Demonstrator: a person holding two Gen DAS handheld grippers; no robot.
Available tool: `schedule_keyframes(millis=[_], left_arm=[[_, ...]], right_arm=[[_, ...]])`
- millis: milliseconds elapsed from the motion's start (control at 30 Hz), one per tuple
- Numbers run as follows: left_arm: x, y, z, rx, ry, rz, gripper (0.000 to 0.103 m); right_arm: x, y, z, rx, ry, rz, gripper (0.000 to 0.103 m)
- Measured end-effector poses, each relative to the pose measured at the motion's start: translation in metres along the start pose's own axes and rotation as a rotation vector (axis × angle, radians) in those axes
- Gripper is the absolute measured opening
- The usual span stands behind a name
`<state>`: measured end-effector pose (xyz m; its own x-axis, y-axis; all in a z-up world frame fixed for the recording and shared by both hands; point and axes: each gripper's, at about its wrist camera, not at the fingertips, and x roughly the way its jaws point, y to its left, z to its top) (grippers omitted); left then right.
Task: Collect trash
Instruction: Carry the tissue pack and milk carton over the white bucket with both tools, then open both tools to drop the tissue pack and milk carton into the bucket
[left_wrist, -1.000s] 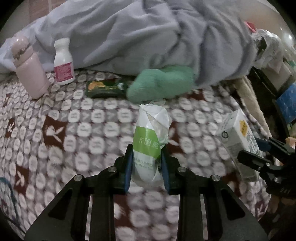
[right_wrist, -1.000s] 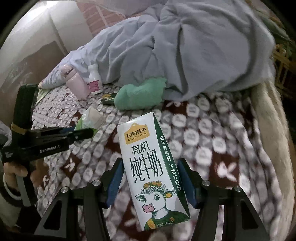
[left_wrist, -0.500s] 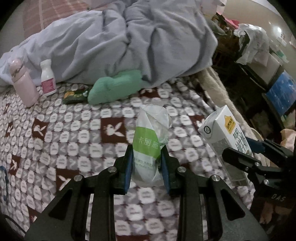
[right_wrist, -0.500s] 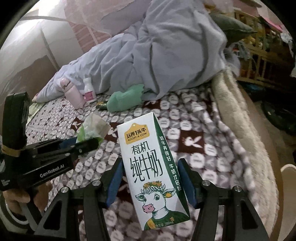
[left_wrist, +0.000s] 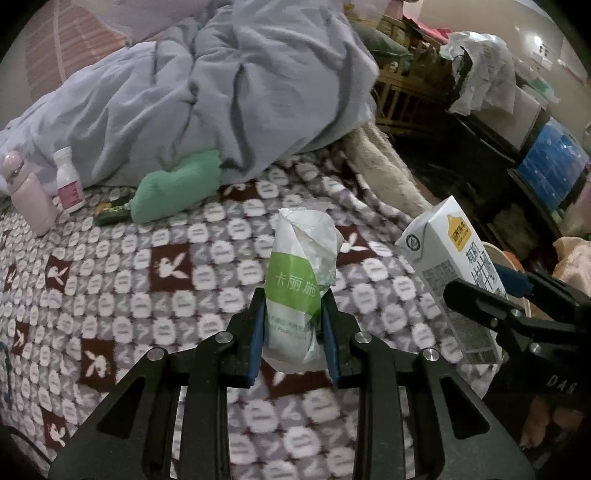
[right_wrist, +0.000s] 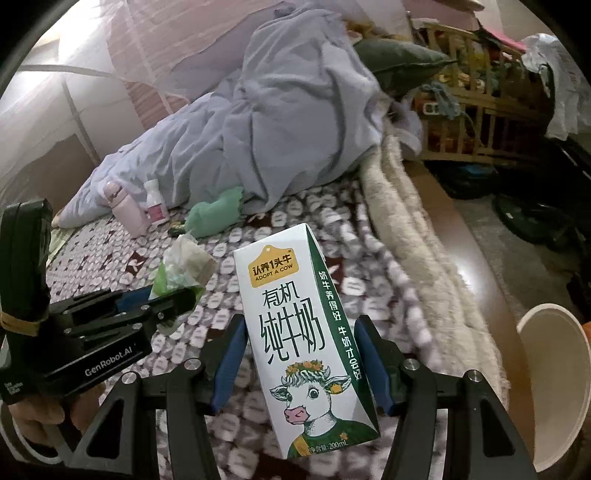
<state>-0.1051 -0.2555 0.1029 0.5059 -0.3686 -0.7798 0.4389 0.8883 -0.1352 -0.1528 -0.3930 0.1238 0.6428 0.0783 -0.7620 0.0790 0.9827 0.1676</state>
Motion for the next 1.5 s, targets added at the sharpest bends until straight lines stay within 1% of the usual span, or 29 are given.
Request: schedule_keyframes(millis=[200, 433, 1000, 1500], left_arm=[[0.003, -0.02, 0.001, 0.026, 0.002, -0.016, 0.025], [0.007, -0.052, 0.008, 0.067, 0.001, -0.053, 0.025], [0.025, -0.152, 0.019, 0.208, 0.021, -0.159, 0.025], [0.054, -0.232, 0.022, 0.314, 0.081, -0.257, 0.025]], right_arm=[[-0.011, -0.021, -0.004, 0.039, -0.018, -0.021, 0.058], [-0.027, -0.048, -0.01, 0.081, -0.036, -0.06, 0.058], [-0.07, -0.139, -0.034, 0.245, -0.069, -0.186, 0.058], [-0.092, -0.21, -0.062, 0.38, -0.067, -0.287, 0.058]])
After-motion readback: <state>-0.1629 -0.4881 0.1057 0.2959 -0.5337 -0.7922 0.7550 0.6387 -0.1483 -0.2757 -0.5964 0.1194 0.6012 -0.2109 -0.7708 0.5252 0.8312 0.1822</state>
